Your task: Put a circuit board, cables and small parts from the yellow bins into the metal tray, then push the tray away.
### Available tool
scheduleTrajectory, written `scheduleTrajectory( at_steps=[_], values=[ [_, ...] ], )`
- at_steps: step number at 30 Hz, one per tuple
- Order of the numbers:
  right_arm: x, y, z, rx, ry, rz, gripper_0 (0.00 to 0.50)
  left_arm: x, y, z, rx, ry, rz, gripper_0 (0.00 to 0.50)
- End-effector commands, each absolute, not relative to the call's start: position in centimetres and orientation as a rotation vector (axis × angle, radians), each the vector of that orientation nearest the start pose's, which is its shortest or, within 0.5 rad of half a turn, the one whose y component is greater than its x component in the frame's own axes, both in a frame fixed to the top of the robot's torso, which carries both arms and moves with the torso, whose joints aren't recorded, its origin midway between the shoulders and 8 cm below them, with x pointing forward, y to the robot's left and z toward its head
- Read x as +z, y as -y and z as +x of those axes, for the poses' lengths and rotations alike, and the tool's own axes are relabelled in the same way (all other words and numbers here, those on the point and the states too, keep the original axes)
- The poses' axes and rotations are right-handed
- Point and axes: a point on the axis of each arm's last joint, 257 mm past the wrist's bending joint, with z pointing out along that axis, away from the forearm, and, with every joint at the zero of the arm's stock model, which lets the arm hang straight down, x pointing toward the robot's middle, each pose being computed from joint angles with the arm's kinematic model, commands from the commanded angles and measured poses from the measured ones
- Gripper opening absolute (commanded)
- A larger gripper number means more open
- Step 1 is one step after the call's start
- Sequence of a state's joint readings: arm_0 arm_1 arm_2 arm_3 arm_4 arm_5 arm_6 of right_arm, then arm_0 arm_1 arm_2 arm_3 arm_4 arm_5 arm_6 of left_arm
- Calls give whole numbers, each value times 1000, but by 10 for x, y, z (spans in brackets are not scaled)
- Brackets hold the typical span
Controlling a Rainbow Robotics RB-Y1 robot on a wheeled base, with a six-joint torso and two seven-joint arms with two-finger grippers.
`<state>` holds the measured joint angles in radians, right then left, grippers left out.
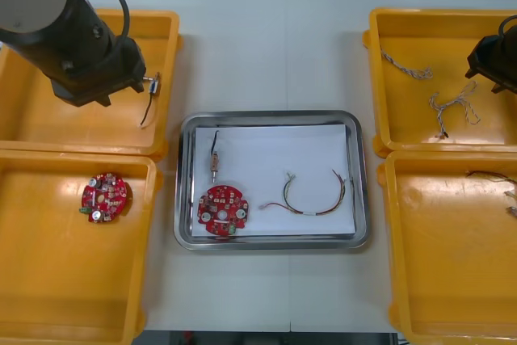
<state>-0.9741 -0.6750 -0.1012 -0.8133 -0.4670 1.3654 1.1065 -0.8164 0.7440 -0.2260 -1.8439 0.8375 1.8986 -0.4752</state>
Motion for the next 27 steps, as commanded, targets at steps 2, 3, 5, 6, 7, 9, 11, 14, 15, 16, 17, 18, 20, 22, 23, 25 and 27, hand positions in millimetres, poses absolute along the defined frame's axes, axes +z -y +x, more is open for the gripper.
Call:
scheduleTrajectory(
  at_steps=[2, 3, 5, 6, 7, 9, 11, 14, 15, 16, 17, 18, 20, 22, 23, 25, 27],
  values=[
    [-110, 447, 608, 124, -2435, 812, 500, -66, -261, 504, -152, -2568, -651, 500],
    [-107, 445, 606, 132, -2443, 819, 500, -65, -265, 507, -156, -2566, -676, 500],
    [-104, 442, 603, 147, -2454, 835, 500, -65, -269, 512, -164, -2563, -703, 500],
    [-102, 439, 602, 163, -2461, 843, 500, -65, -271, 516, -173, -2560, -720, 500],
    [-100, 438, 601, 170, -2462, 846, 500, -65, -273, 518, -173, -2554, -732, 500],
    [-96, 432, 599, 191, -2472, 862, 500, -63, -280, 526, -180, -2535, -766, 500],
    [-93, 426, 599, 205, -2480, 871, 500, -64, -284, 533, -195, -2521, -787, 500],
    [-86, 418, 599, 236, -2469, 928, 500, -65, -291, 545, -221, -2491, -819, 500],
    [-84, 414, 600, 247, -2466, 943, 500, -66, -293, 549, -223, -2482, -823, 500],
    [-83, 413, 600, 250, -2464, 950, 500, -65, -295, 551, -224, -2476, -828, 500],
    [-82, 411, 601, 257, -2456, 969, 500, -66, -299, 554, -219, -2465, -835, 500],
    [-82, 409, 601, 262, -2450, 990, 500, -66, -302, 558, -216, -2455, -835, 500],
    [-84, 408, 602, 264, -2442, 1021, 500, -67, -307, 563, -216, -2444, -842, 500],
    [-89, 404, 601, 270, -2430, 1091, 500, -69, -314, 570, -220, -2429, -855, 500],
    [-91, 402, 600, 273, -2430, 1110, 500, -70, -314, 572, -224, -2425, -857, 500],
    [-96, 398, 598, 278, -2418, 1178, 500, -70, -320, 578, -233, -2410, -871, 500],
    [-100, 396, 597, 282, -2411, 1224, 500, -70, -323, 583, -242, -2402, -882, 500]
  ],
)
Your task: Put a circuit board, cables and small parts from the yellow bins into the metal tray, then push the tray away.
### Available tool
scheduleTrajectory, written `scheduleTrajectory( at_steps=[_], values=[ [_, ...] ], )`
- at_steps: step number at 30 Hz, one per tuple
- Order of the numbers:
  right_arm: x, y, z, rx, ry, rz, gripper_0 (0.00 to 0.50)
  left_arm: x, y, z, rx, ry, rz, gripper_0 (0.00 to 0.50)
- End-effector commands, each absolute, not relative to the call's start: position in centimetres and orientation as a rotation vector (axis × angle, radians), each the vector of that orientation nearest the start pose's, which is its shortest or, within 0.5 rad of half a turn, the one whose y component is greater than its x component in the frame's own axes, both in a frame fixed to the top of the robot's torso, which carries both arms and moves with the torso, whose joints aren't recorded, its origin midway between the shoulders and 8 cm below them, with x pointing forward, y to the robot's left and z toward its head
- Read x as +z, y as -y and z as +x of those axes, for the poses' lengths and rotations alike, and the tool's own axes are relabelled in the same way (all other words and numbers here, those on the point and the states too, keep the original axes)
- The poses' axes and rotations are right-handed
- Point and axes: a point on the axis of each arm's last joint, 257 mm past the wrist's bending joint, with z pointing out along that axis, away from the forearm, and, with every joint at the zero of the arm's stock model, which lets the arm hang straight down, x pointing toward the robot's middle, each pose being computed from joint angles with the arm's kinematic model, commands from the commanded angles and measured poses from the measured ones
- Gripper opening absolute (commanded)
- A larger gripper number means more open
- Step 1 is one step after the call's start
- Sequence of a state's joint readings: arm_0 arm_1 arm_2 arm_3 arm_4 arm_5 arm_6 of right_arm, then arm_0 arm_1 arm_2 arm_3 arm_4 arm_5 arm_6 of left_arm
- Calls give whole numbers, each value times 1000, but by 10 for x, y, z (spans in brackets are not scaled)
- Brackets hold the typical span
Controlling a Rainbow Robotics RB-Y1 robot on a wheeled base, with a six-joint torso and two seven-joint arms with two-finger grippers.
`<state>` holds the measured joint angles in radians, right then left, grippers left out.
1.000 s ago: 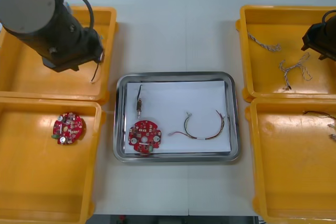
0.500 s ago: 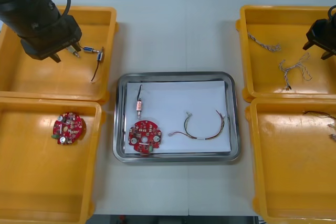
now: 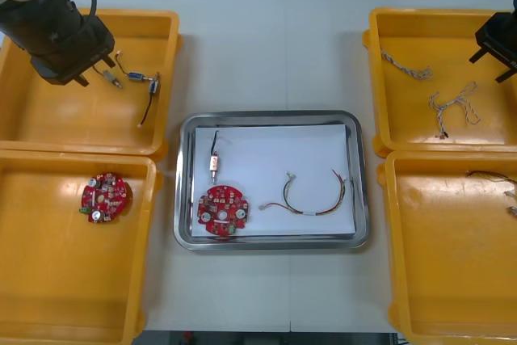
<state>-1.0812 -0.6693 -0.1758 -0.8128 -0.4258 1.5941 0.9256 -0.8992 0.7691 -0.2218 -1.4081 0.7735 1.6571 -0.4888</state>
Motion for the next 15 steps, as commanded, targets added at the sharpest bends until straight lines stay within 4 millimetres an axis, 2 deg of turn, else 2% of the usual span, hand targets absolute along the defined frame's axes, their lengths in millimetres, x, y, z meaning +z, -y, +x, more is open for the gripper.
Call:
scheduleTrajectory(
  at_steps=[1, 8, 15],
  values=[
    [-104, 394, 596, 285, -2409, 1251, 500, -69, -325, 586, -244, -2397, -885, 500],
    [-122, 394, 601, 292, -2385, 1311, 500, -70, -337, 597, -246, -2395, -879, 500],
    [-144, 397, 608, 295, -2362, 1338, 500, -79, -344, 609, -260, -2395, -882, 500]
  ],
)
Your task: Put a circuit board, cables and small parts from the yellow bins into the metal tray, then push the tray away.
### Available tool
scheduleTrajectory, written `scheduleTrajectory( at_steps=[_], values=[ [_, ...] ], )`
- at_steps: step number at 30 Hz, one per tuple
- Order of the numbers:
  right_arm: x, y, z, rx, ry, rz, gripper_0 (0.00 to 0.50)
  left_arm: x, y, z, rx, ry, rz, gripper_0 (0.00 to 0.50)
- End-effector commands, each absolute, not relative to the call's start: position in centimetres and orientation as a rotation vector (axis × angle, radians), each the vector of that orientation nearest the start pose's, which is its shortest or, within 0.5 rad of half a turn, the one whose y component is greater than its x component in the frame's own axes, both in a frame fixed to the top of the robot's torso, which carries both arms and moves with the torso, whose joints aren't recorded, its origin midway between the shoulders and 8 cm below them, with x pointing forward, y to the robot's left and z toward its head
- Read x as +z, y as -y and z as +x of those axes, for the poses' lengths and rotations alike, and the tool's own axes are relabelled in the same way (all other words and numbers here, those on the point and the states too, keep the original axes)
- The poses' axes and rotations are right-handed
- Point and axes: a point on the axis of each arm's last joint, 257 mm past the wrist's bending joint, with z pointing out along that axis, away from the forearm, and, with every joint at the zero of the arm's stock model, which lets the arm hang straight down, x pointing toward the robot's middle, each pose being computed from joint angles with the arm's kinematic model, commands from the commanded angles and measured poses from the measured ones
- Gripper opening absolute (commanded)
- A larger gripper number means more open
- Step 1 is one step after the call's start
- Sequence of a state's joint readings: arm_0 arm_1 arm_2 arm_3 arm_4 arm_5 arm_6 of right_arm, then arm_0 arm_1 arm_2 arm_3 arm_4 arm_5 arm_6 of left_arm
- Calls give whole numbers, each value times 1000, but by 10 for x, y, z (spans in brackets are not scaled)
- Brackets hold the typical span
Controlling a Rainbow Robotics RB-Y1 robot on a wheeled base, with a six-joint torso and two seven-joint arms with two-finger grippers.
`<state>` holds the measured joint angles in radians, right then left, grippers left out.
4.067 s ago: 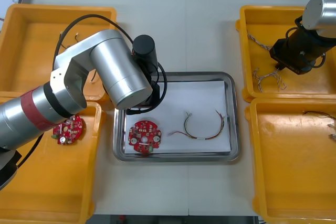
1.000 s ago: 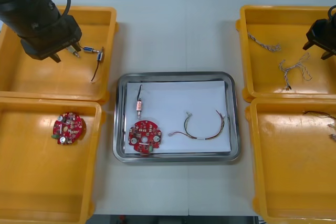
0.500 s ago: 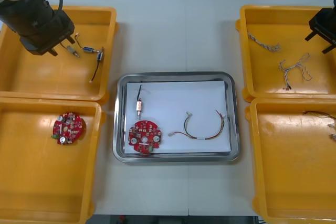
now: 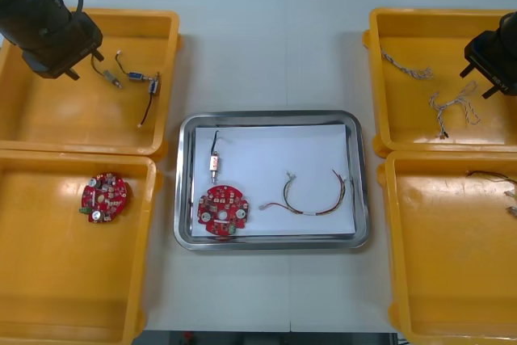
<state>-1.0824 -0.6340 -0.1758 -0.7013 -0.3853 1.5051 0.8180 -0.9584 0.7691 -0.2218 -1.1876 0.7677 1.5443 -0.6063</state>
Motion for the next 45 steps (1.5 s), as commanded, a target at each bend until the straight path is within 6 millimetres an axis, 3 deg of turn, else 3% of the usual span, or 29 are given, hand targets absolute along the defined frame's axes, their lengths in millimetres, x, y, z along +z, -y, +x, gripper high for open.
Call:
scheduleTrajectory(
  at_steps=[1, 14, 23, 45],
  values=[
    [-148, 397, 608, 296, -2361, 1343, 500, -81, -345, 611, -261, -2394, -888, 500],
    [-179, 393, 612, 340, -2346, 1379, 500, -112, -340, 634, -217, -2383, -860, 500],
    [-189, 386, 613, 361, -2347, 1385, 500, -134, -327, 636, -170, -2412, -824, 500],
    [-228, 379, 601, 389, -2378, 1414, 500, -162, -320, 650, -124, -2389, -791, 500]
  ],
)
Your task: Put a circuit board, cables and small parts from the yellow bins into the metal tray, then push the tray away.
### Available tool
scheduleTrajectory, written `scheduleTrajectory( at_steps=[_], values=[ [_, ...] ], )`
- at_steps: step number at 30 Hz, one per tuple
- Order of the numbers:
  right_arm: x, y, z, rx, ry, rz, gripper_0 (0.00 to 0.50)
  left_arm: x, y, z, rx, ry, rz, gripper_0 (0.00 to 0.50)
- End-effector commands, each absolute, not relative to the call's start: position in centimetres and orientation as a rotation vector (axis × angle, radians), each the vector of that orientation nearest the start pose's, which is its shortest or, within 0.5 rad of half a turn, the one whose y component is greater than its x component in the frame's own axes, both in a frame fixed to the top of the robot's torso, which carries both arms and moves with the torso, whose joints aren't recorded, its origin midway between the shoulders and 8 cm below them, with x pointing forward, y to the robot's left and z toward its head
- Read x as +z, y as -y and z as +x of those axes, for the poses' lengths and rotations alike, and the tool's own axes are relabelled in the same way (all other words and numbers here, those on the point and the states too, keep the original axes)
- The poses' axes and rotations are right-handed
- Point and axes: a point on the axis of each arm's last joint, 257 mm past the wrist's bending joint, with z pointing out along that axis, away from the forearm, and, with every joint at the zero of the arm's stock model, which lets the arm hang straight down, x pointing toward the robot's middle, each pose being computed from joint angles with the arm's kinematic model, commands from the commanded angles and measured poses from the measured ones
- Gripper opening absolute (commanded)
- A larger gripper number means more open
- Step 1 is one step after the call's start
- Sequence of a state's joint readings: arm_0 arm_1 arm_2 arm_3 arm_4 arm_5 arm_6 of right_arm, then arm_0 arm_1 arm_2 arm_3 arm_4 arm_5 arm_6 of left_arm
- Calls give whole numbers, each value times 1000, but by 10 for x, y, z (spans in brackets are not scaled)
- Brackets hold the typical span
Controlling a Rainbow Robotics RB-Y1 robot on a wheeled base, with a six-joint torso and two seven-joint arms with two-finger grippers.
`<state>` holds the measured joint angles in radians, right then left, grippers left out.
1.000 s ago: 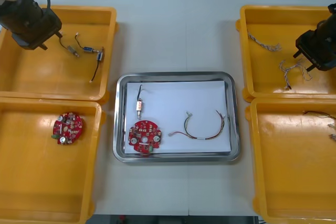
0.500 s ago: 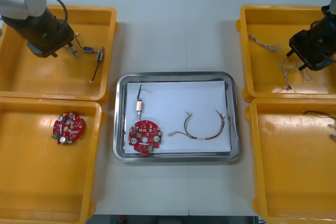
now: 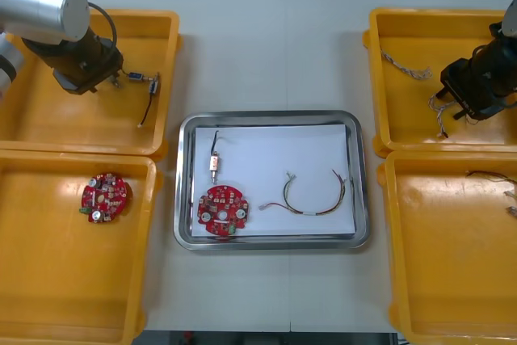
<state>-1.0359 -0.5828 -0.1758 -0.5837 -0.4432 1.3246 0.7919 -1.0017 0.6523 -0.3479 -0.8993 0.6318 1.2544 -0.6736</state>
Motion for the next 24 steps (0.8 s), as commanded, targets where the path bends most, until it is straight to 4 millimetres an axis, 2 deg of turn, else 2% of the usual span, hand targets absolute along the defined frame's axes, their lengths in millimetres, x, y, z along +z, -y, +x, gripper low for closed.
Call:
scheduleTrajectory(
  at_steps=[1, 7, 8, 9, 10, 11, 12, 13, 14, 15, 22, 24],
  values=[
    [-230, 379, 601, 390, -2375, 1415, 500, -163, -321, 651, -123, -2388, -790, 500],
    [-236, 381, 600, 388, -2373, 1416, 500, -172, -321, 651, -68, -2394, -750, 500],
    [-236, 381, 600, 388, -2373, 1416, 463, -175, -321, 650, -58, -2398, -745, 500],
    [-236, 381, 600, 388, -2373, 1416, 340, -175, -321, 650, -58, -2399, -742, 500],
    [-237, 381, 600, 386, -2374, 1415, 268, -177, -322, 650, -54, -2401, -743, 500],
    [-238, 381, 600, 386, -2374, 1416, 81, -176, -321, 650, -58, -2401, -745, 500],
    [-237, 382, 601, 388, -2369, 1413, 0, -176, -321, 650, -57, -2400, -743, 453],
    [-238, 382, 601, 386, -2368, 1412, 0, -176, -320, 650, -60, -2401, -742, 333],
    [-238, 383, 601, 386, -2367, 1411, 0, -176, -321, 650, -60, -2401, -743, 62],
    [-239, 383, 601, 387, -2366, 1409, 0, -176, -321, 650, -59, -2402, -741, 0],
    [-234, 385, 603, 385, -2362, 1392, 0, -176, -320, 650, -61, -2403, -740, 0],
    [-224, 386, 605, 382, -2366, 1365, 0, -175, -319, 650, -63, -2402, -740, 0]
  ],
)
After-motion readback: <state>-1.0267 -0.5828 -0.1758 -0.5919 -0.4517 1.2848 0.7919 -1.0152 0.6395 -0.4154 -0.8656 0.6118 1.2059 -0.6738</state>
